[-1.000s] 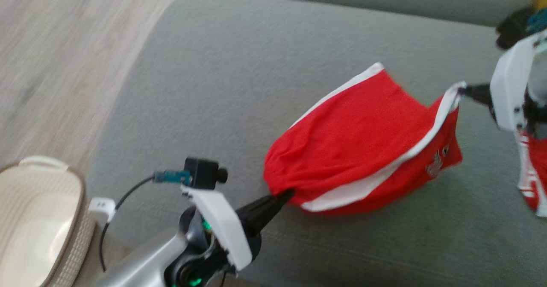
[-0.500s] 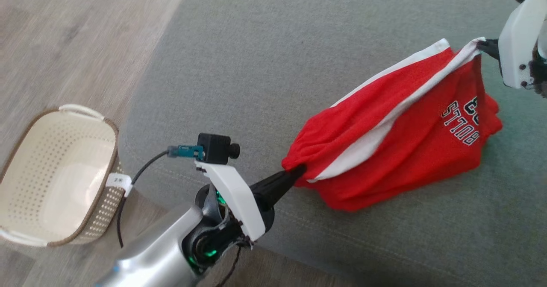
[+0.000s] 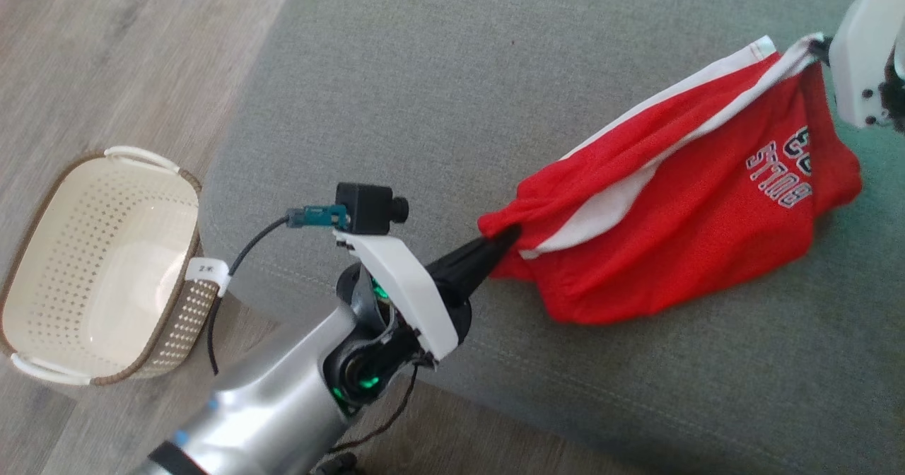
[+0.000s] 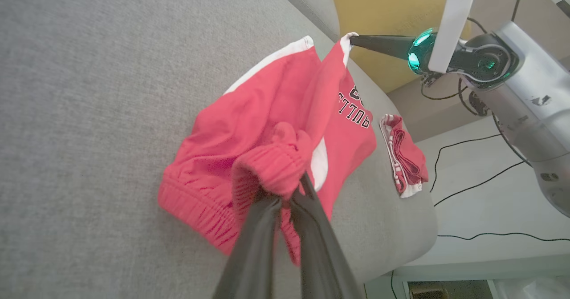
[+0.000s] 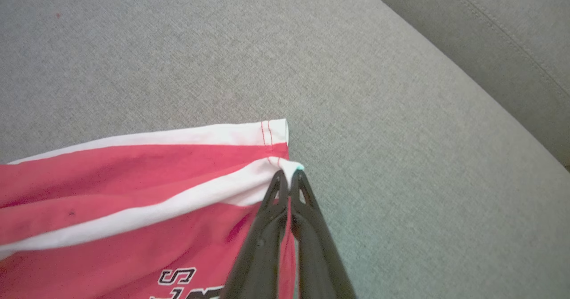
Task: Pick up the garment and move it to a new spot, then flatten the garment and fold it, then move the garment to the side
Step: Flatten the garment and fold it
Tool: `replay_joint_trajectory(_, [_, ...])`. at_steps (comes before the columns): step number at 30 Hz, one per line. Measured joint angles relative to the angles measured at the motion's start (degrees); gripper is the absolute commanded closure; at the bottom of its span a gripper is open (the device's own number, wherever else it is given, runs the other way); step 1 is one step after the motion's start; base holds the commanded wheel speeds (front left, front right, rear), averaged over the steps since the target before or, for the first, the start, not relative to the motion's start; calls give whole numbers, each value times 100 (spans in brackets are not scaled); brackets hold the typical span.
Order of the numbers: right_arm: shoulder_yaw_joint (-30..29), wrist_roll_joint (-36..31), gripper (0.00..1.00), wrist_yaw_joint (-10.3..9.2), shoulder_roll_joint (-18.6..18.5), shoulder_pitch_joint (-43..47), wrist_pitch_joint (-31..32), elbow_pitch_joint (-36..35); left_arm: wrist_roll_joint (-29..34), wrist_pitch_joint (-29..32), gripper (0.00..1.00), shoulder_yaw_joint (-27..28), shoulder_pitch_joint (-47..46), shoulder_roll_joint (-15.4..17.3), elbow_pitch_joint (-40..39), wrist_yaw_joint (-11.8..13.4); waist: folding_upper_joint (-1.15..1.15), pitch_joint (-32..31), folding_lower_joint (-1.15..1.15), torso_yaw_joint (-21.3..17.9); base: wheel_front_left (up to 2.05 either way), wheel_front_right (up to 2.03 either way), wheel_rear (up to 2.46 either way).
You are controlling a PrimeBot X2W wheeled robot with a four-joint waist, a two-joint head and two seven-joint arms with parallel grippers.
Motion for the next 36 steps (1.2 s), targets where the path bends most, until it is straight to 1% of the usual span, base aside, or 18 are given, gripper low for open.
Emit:
replay_joint_trajectory(5, [144,-58,100,0,99,-143,-272,64,-63,-182,100,-12,-221,-53,185,-1,0,148,0,7,0,0,0])
replay_joint_trajectory(11, [283,-100,100,0,131,-263,-591,216,-159,-357,100,-99,-397,-160,389,-1,0,295,0,35,0,0,0])
replay_joint_trajectory(12, [322,-120,65,0,132,-286,-644,255,-159,-398,100,-147,-434,-177,432,-1,0,315,0,39,0,0,0])
replay_joint_trajectory(13, [352,-166,10,0,132,-315,-722,291,-159,-433,96,-174,-462,-190,474,-1,0,333,0,41,0,0,0])
replay_joint_trajectory(14, [347,-186,0,0,137,-338,-813,342,-159,-474,64,-178,-476,-204,514,-1,0,349,0,43,0,0,0])
replay_joint_trajectory(15, [326,-185,0,0,162,-359,-892,406,-159,-520,22,-181,-484,-209,566,-1,0,363,0,44,0,0,0])
replay_joint_trajectory(16, [299,-181,0,0,194,-367,-943,469,-160,-559,0,-182,-493,-220,655,-2,0,372,0,43,0,0,0])
replay_joint_trajectory(19, [285,-168,0,0,321,-374,-1128,593,-222,-589,0,-187,-531,-238,884,-2,0,375,0,22,0,0,0])
replay_joint_trajectory(22, [299,-157,0,0,401,-376,-1241,747,-276,-812,0,-162,-566,-285,1033,-3,0,341,0,-18,0,0,0])
replay_joint_trajectory(24, [254,-191,0,0,407,-376,-1462,901,-276,-1024,0,-111,-565,-315,1102,-3,0,287,0,-52,0,0,0])
replay_joint_trajectory(27, [70,-220,0,0,480,-375,-2028,1112,-209,-1458,0,178,-564,-335,1257,2,0,174,0,-128,0,0,0])
replay_joint_trajectory(29, [-55,-293,0,0,591,-358,-2473,1188,-44,-1591,0,370,-553,-328,1280,25,0,76,0,-201,0,0,0])
replay_joint_trajectory(32, [-287,-307,0,0,868,-297,-3096,1277,186,-1635,0,691,-471,-319,1227,178,0,-87,0,-357,0,0,0])
replay_joint_trajectory(36, [-546,-463,0,0,1112,-61,-3891,1378,795,-1640,0,1359,-1,-305,822,442,0,-317,0,-616,0,0,0])
